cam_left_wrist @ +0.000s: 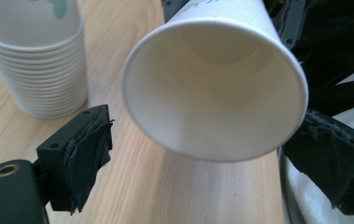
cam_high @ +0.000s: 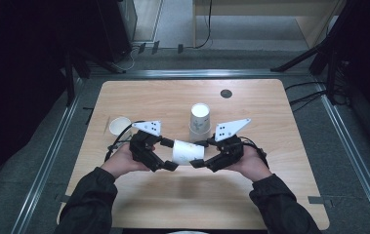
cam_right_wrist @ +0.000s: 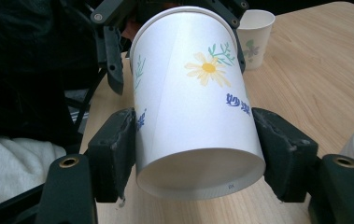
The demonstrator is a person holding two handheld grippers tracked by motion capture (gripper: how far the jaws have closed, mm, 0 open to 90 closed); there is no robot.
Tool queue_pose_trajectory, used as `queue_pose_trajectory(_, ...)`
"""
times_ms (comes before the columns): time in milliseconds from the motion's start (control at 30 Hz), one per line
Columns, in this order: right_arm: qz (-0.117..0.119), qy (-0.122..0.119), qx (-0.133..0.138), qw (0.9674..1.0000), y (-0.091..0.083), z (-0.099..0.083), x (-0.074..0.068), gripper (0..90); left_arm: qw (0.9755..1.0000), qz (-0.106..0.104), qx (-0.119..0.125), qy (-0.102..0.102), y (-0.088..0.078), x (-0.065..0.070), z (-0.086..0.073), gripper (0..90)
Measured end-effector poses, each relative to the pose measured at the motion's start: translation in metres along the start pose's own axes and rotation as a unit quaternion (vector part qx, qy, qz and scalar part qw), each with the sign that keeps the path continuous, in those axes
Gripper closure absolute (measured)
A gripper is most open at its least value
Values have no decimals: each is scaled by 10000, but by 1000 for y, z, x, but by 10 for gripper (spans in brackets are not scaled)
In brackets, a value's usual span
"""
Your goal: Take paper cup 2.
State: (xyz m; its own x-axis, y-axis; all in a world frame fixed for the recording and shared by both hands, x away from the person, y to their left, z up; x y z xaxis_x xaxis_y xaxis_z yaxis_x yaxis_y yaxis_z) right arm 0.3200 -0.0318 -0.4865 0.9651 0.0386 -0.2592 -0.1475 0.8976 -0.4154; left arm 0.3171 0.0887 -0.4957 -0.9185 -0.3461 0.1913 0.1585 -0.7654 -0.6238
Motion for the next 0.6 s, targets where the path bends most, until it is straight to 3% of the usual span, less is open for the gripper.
queue_pose_trajectory(233, 133, 3, 3, 9999, 5, 0, -3, 343, 9995, -251, 177, 20, 3, 7, 4, 94)
queue_pose_trajectory(600, 217, 29, -2, 9998, 7, 0, -5, 343, 9995, -230, 235, 0, 3, 6, 5, 161)
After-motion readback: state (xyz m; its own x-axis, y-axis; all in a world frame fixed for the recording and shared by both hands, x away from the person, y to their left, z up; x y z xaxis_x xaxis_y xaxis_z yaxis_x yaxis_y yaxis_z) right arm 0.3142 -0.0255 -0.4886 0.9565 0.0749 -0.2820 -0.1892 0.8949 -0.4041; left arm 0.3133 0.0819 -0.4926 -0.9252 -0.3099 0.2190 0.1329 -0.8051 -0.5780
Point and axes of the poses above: each handheld gripper's, and its own axes: y roughly forward along the jaws, z roughly out of its top, x roughly to its right, the point moved 9 cm from there along y, roughly forward along the jaws, and after that the axes turned 9 degrees about z, right-handed, at the moved point
